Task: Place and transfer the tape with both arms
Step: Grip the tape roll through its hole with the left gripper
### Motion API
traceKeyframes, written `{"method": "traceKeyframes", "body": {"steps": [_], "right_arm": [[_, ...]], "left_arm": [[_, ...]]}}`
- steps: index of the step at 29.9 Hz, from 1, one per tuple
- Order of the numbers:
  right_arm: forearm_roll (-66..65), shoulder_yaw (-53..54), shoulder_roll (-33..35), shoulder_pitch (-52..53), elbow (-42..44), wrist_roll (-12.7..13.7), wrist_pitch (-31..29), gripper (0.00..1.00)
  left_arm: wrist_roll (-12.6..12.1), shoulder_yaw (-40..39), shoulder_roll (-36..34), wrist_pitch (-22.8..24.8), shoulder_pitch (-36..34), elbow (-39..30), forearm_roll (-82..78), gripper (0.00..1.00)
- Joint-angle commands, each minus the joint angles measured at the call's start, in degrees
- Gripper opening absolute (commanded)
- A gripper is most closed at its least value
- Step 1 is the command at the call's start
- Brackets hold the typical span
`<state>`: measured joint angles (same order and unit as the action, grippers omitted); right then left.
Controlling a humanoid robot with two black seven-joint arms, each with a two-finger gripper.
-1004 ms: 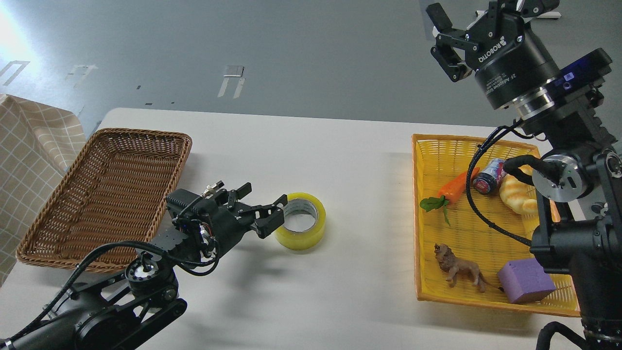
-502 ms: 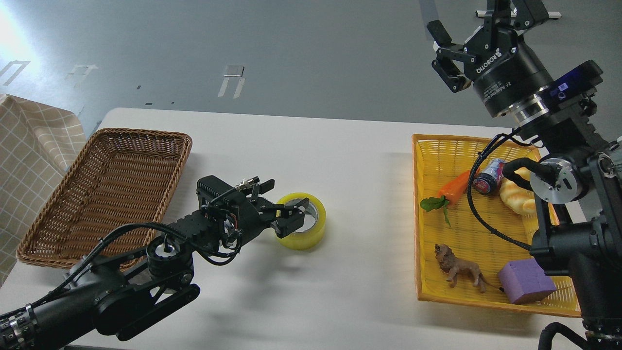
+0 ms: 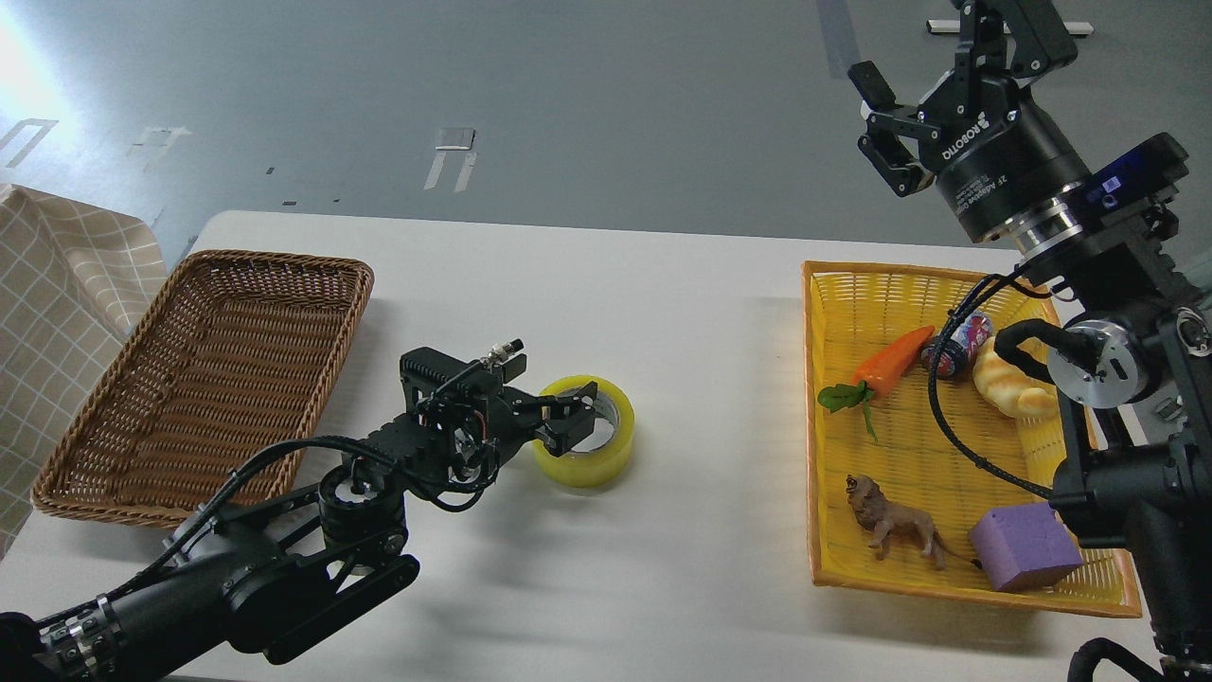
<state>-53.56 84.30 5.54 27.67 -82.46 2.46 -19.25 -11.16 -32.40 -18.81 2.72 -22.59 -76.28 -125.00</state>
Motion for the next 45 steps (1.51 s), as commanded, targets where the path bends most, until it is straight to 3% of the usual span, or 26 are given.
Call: {"method": "traceKeyframes", "body": {"steps": [1, 9, 29, 33, 35, 40, 43, 45], "right_arm": [[-0.06, -0.02, 0.26, -0.07, 0.01, 0.00, 0.01, 1.00], [-0.23, -0.02, 0.26, -0.86, 0.01, 0.00, 0.01, 1.00], [-0.32, -0.02, 1.85, -3.67, 0.01, 0.00, 0.01, 1.00], [-0.32, 0.07, 1.85, -4.29, -0.07, 0.00, 0.01, 1.00], [-0.32, 0.07, 1.85, -4.55, -0.07, -0.08, 0.01, 1.00], [-0.32, 0.07, 1.85, -4.99, -0.16, -0.08, 0.01, 1.00], [-0.32, 0.07, 1.85, -4.99, -0.16, -0.08, 0.01, 1.00], [-0.32, 0.07, 1.85, -4.99, -0.25, -0.08, 0.01, 1.00]], "left_arm": [[0.00, -0.11, -0.18, 0.00, 0.53, -0.71, 0.00, 0.98], [-1.32, 0.50, -0.53, 0.09, 0.88, -1.77, 0.00, 0.97], [-0.79, 0.41, -1.85, 4.75, 2.55, -1.86, 0.00, 0.95], [-0.70, 0.24, -1.76, 4.92, 2.12, -1.42, 0.02, 0.78], [-0.70, -0.03, -2.02, 5.36, 2.12, -1.33, 0.28, 0.53], [-1.32, -0.29, -3.69, 8.08, 2.03, -1.33, 3.26, 0.42], [-1.49, -0.29, -4.57, 8.44, 2.03, -1.33, 5.02, 0.28], [-1.41, -0.29, -5.10, 8.44, 1.85, -1.33, 5.20, 0.27]]}}
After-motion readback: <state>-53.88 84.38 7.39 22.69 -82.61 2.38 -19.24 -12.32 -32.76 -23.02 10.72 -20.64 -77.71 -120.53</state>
